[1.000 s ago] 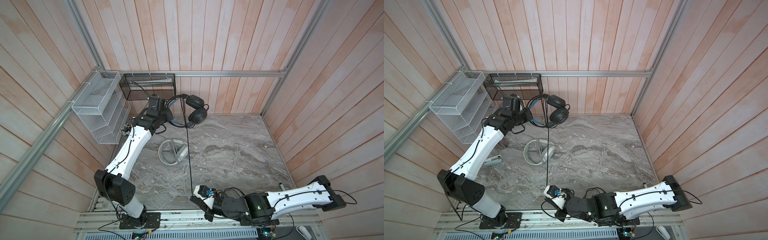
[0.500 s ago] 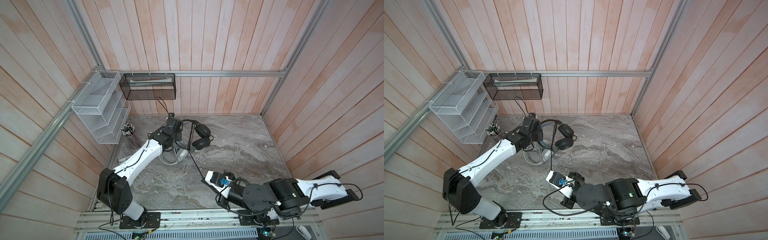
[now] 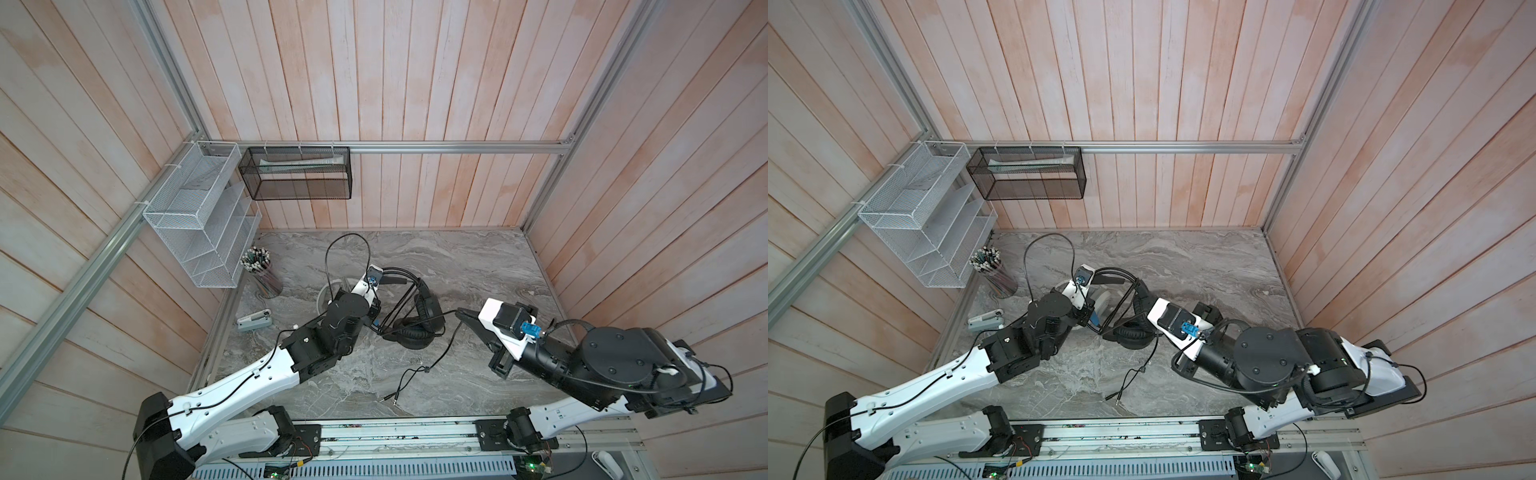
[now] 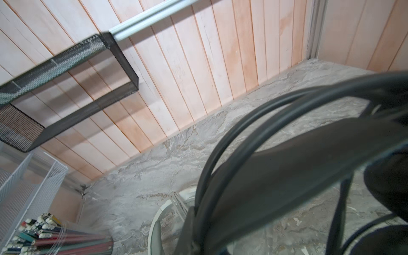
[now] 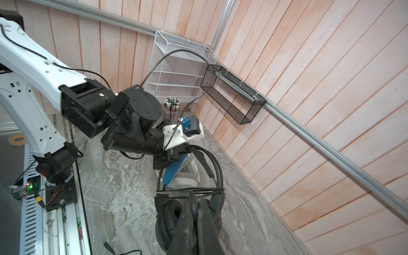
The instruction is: Wrap the headphones
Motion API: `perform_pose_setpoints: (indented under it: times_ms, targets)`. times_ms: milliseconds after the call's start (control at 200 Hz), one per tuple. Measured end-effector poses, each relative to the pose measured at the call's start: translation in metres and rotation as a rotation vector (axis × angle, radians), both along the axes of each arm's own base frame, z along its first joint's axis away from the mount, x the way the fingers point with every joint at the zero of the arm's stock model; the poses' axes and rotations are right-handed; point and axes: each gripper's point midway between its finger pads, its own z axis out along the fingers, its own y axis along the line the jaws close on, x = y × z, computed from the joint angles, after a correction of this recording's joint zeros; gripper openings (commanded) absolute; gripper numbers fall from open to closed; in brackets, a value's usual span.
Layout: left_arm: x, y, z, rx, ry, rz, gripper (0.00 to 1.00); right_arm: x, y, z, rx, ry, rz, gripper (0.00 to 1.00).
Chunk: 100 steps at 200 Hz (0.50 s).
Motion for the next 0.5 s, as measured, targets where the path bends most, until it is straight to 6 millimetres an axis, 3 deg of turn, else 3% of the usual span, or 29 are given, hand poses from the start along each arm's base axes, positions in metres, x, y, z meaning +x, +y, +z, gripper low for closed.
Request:
perform_pose_setpoints:
  times_ms: [185, 340, 500]
  targets:
    - [-0.028, 0.003, -0.004, 0.012, -0.067, -0.073, 0.00, 0.005, -0.005, -0.001, -0.035, -0.041, -0.025, 0.00]
    - [-0.058, -0.008, -0.005, 0.026, -0.108, -0.182, 0.00, 0.007, -0.011, -0.002, -0.038, -0.060, -0.027, 0.00]
    - [-0.068, -0.002, 0.003, 0.002, -0.131, -0.203, 0.00, 0.012, -0.020, -0.011, -0.031, -0.068, -0.056, 0.00]
